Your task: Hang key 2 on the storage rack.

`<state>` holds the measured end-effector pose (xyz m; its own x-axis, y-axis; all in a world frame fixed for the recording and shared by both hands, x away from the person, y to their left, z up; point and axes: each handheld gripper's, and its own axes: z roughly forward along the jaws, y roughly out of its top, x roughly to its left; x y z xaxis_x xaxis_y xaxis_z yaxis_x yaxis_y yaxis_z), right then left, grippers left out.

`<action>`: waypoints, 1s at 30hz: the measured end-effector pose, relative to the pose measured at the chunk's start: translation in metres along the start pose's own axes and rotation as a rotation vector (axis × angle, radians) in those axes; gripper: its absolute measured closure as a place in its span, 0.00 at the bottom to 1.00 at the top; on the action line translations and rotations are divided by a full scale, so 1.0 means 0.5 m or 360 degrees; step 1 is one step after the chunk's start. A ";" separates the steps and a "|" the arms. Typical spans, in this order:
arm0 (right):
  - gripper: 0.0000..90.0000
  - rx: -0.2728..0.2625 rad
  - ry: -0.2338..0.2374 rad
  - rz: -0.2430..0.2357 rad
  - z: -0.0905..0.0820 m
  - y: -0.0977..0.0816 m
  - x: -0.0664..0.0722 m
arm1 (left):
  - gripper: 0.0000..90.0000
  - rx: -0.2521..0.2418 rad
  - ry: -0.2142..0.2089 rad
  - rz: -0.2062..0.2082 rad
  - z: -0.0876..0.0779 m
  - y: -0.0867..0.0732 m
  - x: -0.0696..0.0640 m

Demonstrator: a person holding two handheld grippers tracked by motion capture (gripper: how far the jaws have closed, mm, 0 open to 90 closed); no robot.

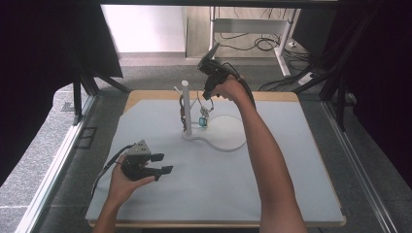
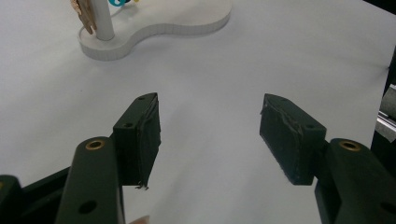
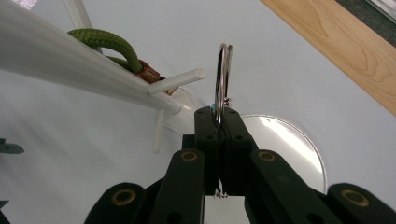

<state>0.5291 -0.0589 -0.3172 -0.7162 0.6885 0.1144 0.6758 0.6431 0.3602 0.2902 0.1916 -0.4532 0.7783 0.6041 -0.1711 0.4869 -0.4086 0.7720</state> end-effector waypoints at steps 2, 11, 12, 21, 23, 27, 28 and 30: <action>0.97 0.0006 0.0002 -0.0002 0.002 0.000 0.000 | 0.43 0.0000 0.0001 0.0001 0.000 0.000 0.000; 0.97 0.0017 0.0044 -0.0041 0.018 -0.001 0.025 | 0.43 0.0011 0.0002 0.0003 0.004 0.000 -0.001; 0.97 0.0016 0.0045 -0.0047 0.020 -0.004 0.027 | 0.43 0.0013 0.0001 0.0004 0.005 0.000 -0.001; 0.97 0.0013 0.0064 -0.0043 0.043 -0.024 0.028 | 0.43 0.0023 0.0008 -0.0001 0.010 -0.001 -0.002; 0.97 0.0012 0.0062 -0.0055 0.043 -0.025 0.027 | 0.43 0.0023 0.0010 -0.0001 0.011 -0.001 -0.002; 0.96 0.0015 0.0083 -0.0057 0.050 -0.027 0.035 | 0.43 0.0030 0.0013 0.0002 0.012 -0.001 -0.003; 0.96 0.0015 0.0083 -0.0057 0.050 -0.027 0.035 | 0.43 0.0030 0.0012 0.0003 0.011 -0.002 -0.003; 0.96 0.0019 0.0086 -0.0061 0.052 -0.028 0.036 | 0.43 0.0031 0.0014 0.0002 0.011 -0.002 -0.003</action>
<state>0.5111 -0.0468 -0.3445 -0.7497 0.6445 0.1506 0.6495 0.6728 0.3543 0.2907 0.1873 -0.4568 0.7754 0.6096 -0.1649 0.4936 -0.4222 0.7603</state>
